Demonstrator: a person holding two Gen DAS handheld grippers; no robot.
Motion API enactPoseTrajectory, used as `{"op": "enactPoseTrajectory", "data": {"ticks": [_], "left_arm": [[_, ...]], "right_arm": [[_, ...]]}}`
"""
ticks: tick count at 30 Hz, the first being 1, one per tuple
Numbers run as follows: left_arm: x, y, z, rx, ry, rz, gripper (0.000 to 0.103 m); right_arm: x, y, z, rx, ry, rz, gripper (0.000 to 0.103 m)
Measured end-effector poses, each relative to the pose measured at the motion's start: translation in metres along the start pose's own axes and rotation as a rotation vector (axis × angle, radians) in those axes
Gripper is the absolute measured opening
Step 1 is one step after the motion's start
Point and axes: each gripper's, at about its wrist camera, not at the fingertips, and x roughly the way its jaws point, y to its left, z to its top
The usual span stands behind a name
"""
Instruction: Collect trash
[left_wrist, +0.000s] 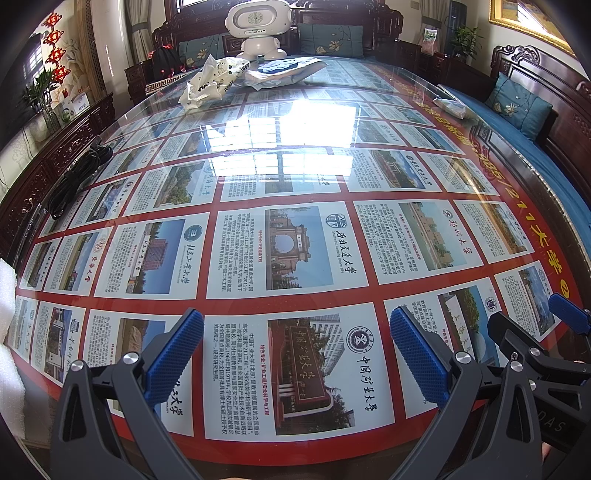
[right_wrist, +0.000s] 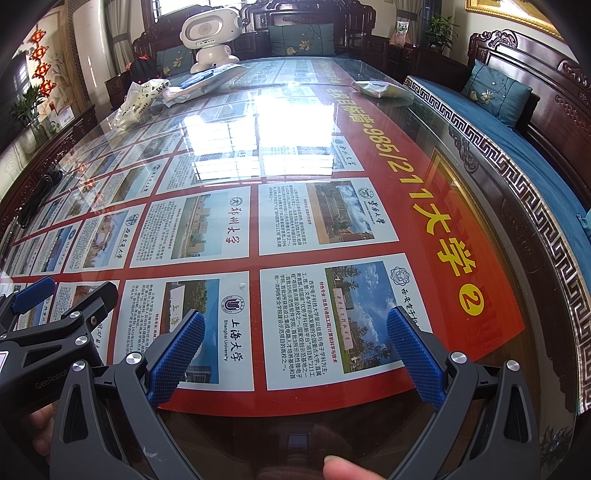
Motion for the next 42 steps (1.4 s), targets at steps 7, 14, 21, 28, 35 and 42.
{"op": "enactPoseTrajectory", "data": {"ticks": [7, 14, 21, 28, 35, 42], "left_arm": [[0.0002, 0.0007, 0.0001, -0.005, 0.0, -0.002, 0.101], [0.0003, -0.0002, 0.0007, -0.002, -0.003, -0.009, 0.099], [0.0002, 0.0007, 0.0006, -0.006, 0.0, 0.002, 0.101], [0.0003, 0.0016, 0.0008, -0.01, 0.0, 0.004, 0.101], [0.0003, 0.0015, 0.0008, -0.01, 0.0, 0.004, 0.101], [0.0003, 0.0014, 0.0009, -0.01, 0.0, 0.004, 0.101]], "right_arm": [[-0.0001, -0.0004, 0.0001, 0.0, 0.0, 0.0, 0.095], [0.0004, -0.0002, 0.0004, 0.0, 0.0, -0.001, 0.095], [0.0004, -0.0001, 0.0004, 0.0, 0.0, -0.001, 0.095], [0.0005, 0.0, 0.0003, 0.0, 0.0, -0.001, 0.095], [0.0005, 0.0, 0.0003, 0.0, 0.0, -0.001, 0.095], [0.0004, 0.0005, 0.0003, 0.0, 0.0, -0.001, 0.095]]}}
